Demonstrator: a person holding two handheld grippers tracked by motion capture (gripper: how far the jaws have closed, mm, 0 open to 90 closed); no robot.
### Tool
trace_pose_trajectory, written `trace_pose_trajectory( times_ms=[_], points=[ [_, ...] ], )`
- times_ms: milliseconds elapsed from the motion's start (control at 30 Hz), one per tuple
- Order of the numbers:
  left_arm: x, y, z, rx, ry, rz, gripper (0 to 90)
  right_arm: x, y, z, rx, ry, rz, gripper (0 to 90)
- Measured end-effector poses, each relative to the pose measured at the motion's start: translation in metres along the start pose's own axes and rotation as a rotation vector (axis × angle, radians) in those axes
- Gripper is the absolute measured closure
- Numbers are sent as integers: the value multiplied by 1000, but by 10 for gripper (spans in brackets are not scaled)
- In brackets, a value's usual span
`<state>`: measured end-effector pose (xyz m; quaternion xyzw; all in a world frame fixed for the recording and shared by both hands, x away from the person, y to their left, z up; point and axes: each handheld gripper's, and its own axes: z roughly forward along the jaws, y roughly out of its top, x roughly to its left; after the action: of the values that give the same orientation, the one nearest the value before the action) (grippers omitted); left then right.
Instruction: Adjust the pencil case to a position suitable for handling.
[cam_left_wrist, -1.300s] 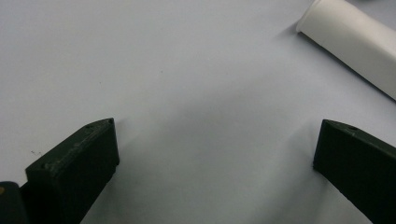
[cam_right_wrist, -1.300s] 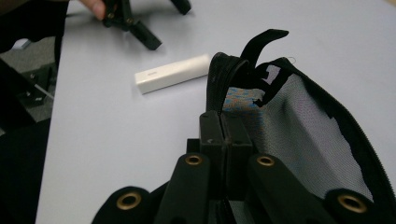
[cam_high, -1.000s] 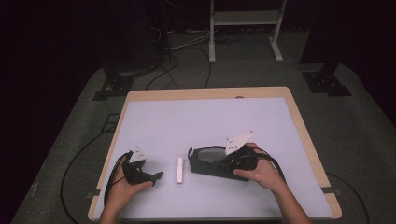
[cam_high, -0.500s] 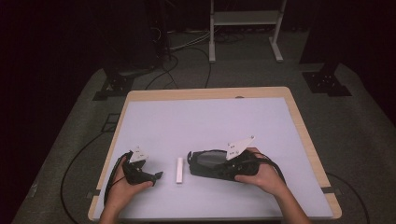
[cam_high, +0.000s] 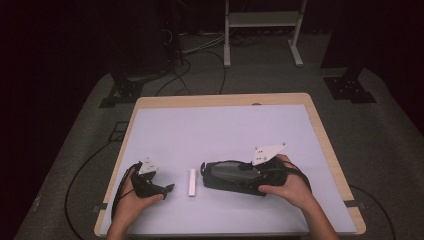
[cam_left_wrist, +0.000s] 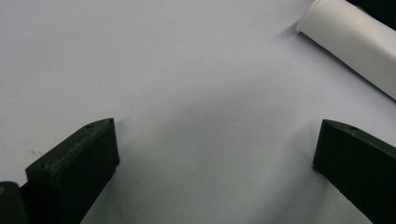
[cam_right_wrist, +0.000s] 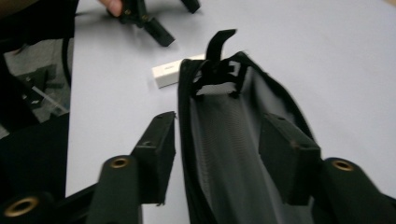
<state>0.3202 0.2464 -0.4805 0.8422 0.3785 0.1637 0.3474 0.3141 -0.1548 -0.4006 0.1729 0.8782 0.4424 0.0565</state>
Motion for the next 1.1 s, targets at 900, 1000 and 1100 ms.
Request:
trace_pose_trajectory(
  times_ms=[900,1000,1100],
  points=[
    [0,0,0,1,0,0,0,-51,-50,-52,-53,-304,238,174],
    [0,0,0,1,1,0,0,-59,-60,-55,-36,-345,274,171],
    [0,0,0,1,1,1,0,-65,-69,-57,-16,-383,316,171]
  ],
)
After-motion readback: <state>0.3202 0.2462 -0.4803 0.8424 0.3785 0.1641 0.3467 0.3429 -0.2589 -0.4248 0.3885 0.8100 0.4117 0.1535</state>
